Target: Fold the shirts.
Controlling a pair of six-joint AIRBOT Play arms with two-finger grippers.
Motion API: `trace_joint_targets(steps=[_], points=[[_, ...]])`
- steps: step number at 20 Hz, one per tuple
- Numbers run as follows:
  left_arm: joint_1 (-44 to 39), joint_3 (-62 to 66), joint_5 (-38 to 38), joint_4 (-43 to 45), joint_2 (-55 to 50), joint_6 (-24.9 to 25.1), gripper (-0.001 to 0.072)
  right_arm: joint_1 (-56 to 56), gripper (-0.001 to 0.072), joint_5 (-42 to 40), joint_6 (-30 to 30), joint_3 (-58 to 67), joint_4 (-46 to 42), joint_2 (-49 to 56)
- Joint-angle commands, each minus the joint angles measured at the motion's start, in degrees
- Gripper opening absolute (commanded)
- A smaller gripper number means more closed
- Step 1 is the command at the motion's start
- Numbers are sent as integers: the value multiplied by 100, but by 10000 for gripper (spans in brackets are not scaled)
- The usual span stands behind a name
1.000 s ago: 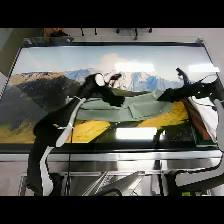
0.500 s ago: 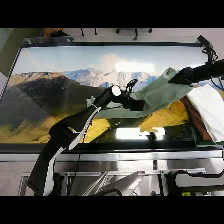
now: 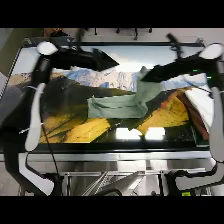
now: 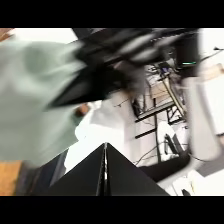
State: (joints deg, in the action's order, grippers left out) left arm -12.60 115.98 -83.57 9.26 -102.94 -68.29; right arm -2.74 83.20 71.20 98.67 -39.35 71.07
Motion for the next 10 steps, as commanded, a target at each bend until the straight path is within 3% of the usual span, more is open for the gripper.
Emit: trace_joint_targets(steps=[1, 2, 3, 4, 6, 10], points=[[938, 35, -918, -634, 883, 247, 16, -1668, 23, -1720, 105, 4, 35, 743], [1078, 35, -1010, -568, 1071, 256, 16, -2218, 64, -2413, 96, 7, 39, 1137], [1156, 35, -1110, -586, 1204, 334, 16, -2758, 225, -3156, -96, 7, 61, 1541], [1193, 33, -1185, -579, 1331, 376, 16, -3213, 326, -3703, -380, 20, 186, 1871], [1174, 33, -1307, -577, 1499, 409, 16, -3777, 328, -4142, -973, 164, 400, 2214], [1019, 35, -1558, -590, 1596, 435, 16, -3274, 328, -3353, -789, 319, -435, 1609]])
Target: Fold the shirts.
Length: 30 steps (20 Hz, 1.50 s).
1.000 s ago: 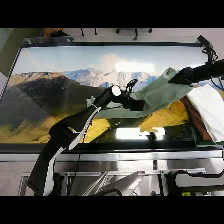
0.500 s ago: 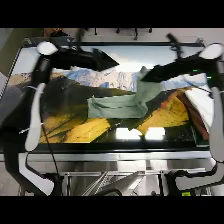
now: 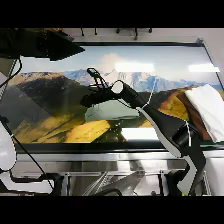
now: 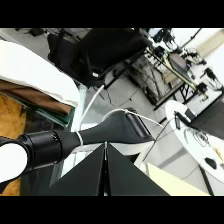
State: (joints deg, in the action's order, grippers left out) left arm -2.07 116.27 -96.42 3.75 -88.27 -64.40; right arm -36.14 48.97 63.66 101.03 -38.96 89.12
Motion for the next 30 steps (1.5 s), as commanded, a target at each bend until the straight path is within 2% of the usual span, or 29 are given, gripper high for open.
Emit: trace_joint_targets(steps=[1, 2, 3, 4, 6, 8, 11, 13, 16, 21, 22, 23, 24, 25, 26, 30], points=[[-72, 4, -308, -24, 125, 46, 16, 369, 329, 402, 208, 83, -765, -422], [-107, -35, -295, -35, 127, 46, 16, 748, 337, 817, 538, 81, -1108, -656], [-146, -122, -278, -48, 155, 46, 16, 1167, 447, 1261, 905, 81, -1493, -868], [-170, -251, -251, -48, 186, 46, 16, 1606, 519, 1690, 1250, 81, -1858, -1034], [-170, -487, -249, -48, 186, 46, 17, 2422, 518, 2452, 1486, 79, -2284, -1163], [-170, -761, -251, -48, 186, 46, 17, 3058, 519, 2959, 1572, -85, -2280, -1156], [-170, -1128, -258, -55, 186, 52, 17, 3469, 541, 2830, 1565, -1141, -2275, -1154], [-170, -1246, -251, -55, 186, 55, 17, 3467, 684, 2345, 1502, -1954, -2190, -1099], [-170, -1241, -240, -92, 184, 127, 17, 3456, 688, 1884, 1106, -2361, -1357, -719], [-170, -1241, -249, -83, 184, 175, 17, 3265, 680, 1779, 734, -2358, -417, -98], [-170, -1241, -251, -83, 184, 203, 17, 3213, 604, 1716, 584, -2358, -197, -74], [-170, -1241, -251, -83, 184, 203, 16, 3174, 429, 1681, 354, -2356, 83, -79], [-170, -1241, -243, -83, 184, 203, 17, 3165, 192, 1714, 131, -2317, 476, -81], [-170, -1241, -243, -83, 184, 203, 17, 3180, 70, 1744, 52, -2253, 780, -114], [-170, -1241, -247, -83, 184, 201, 17, 3198, 23, 1738, 57, -2133, 835, -214], [-170, -1241, -310, -83, 184, 201, 17, 3731, 22, 1738, 267, -1215, 815, -855]])
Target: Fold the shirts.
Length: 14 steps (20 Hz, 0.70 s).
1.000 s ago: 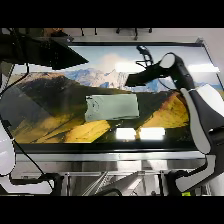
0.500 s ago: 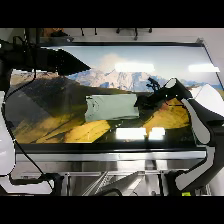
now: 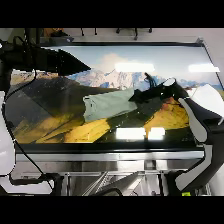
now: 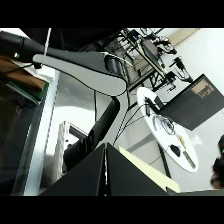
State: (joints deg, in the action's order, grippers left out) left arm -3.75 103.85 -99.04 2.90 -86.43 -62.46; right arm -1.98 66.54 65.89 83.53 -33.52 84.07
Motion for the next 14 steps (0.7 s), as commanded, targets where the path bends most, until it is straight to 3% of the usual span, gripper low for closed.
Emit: trace_joint_targets(steps=[1, 9, 14], points=[[-2, 0, -92, 2, 0, 7, 17, 570, 22, -13, 214, 811, 271, -463], [-2, 0, -426, 4, 0, 4, 16, 3220, 21, 494, 1488, 1797, 181, -1209], [-2, -2, -417, 7, 0, 9, 17, 4900, 22, 883, 2122, 1797, -918, -1797]])
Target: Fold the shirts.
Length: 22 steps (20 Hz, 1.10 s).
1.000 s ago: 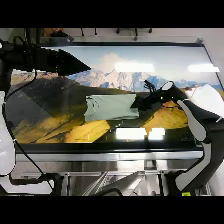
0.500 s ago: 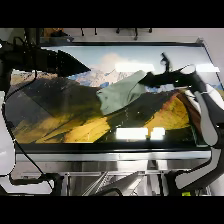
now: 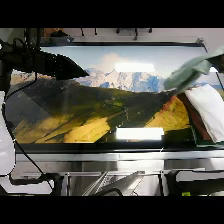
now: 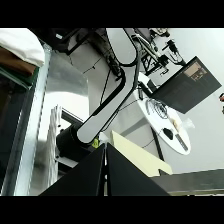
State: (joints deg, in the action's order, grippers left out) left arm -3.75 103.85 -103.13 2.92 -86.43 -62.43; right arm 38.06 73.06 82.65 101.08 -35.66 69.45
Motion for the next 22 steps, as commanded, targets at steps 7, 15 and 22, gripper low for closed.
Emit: trace_joint_targets(steps=[7, 15, 22], points=[[-2, -2, 155, 9, 0, 101, 17, 1698, 21, 1757, 1086, 0, -3373, -754], [-2, -2, -63, 11, 0, 105, 17, 1698, 22, 2177, 1335, -1775, -4028, -973], [-2, -2, -109, 13, 0, 101, 17, 1696, 581, 2037, 1325, -1757, -4247, -973]])
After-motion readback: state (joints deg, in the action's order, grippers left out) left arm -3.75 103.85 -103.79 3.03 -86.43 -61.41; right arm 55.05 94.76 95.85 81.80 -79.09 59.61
